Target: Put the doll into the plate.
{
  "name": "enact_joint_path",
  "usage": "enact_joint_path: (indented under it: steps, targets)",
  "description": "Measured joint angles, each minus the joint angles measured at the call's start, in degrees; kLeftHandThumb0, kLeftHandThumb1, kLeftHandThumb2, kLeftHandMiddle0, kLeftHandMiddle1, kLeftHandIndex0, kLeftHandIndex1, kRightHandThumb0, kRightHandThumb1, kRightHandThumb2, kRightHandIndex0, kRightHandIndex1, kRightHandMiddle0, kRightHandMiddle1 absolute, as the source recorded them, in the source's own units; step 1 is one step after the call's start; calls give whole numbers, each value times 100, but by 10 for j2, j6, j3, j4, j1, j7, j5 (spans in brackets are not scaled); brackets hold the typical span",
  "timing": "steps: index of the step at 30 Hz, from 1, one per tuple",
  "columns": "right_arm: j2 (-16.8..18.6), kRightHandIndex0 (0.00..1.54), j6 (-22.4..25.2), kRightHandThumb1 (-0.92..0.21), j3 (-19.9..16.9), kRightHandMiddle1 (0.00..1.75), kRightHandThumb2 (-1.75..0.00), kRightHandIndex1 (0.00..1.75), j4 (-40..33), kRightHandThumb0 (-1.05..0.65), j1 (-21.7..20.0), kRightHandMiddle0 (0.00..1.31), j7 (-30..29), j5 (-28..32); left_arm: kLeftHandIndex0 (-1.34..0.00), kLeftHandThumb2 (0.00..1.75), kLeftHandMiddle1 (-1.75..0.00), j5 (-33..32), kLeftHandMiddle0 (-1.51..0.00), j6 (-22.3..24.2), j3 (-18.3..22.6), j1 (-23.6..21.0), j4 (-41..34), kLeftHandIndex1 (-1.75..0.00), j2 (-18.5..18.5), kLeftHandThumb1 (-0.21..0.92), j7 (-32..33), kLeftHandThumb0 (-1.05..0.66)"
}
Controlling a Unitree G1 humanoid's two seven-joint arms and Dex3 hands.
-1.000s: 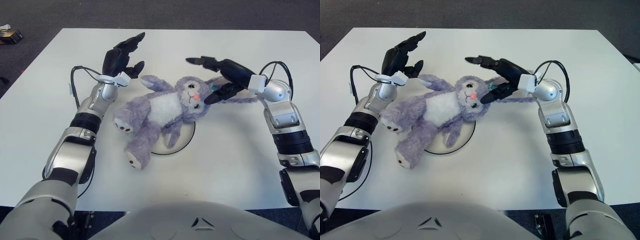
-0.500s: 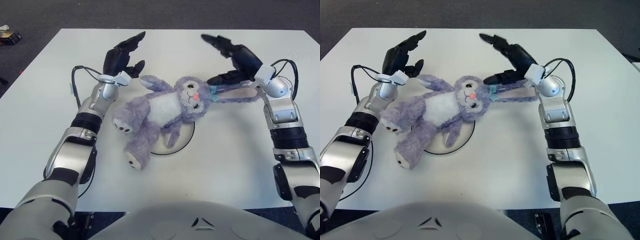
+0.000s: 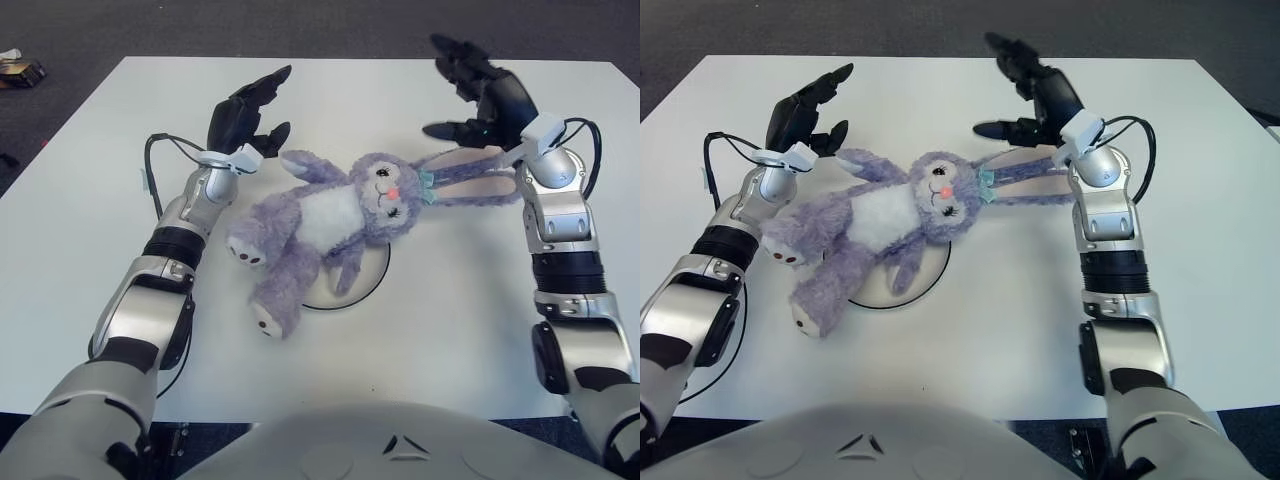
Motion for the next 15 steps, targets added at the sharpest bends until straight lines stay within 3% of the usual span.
enact_joint_path:
  steps: [9,15]
  targets:
    - [10,63,4,-83,-44,7,-1,2,8,-32,0,50,-64,0,-52,89,0,-1,-58,13,4,11,-1,0,-2,92,1,-72]
    - [10,70,4,-84,-46,10,-1,5,9,-28,0,56,-69,0,-52,89,0,-2,-58,15,6,14,-3,0,-2,92,1,-72]
